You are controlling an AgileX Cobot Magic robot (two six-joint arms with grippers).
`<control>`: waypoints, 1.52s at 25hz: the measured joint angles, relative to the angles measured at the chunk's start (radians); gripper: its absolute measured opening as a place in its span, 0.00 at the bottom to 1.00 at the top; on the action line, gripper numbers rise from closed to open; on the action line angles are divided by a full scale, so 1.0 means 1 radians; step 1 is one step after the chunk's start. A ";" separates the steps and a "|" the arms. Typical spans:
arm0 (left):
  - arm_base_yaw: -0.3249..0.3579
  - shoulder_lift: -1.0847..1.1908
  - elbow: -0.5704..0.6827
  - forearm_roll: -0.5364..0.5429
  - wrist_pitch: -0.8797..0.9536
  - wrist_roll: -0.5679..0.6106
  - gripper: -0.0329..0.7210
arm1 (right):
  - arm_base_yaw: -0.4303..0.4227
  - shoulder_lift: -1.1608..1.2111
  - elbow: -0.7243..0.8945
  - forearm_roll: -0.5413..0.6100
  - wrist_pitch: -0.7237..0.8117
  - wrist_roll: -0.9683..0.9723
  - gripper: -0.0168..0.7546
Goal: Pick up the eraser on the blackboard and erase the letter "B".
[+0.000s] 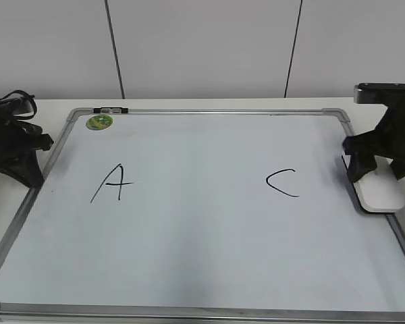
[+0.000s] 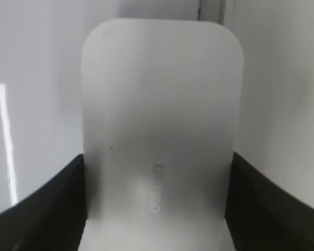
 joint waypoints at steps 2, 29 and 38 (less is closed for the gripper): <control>0.000 0.000 0.000 0.000 0.000 0.000 0.06 | 0.000 0.019 -0.027 0.000 0.006 0.000 0.74; 0.000 0.000 0.000 0.000 0.000 0.000 0.06 | 0.000 0.063 -0.178 0.004 0.138 -0.012 0.86; 0.000 0.019 -0.073 0.003 0.078 0.006 0.23 | 0.000 -0.018 -0.302 0.067 0.235 -0.080 0.82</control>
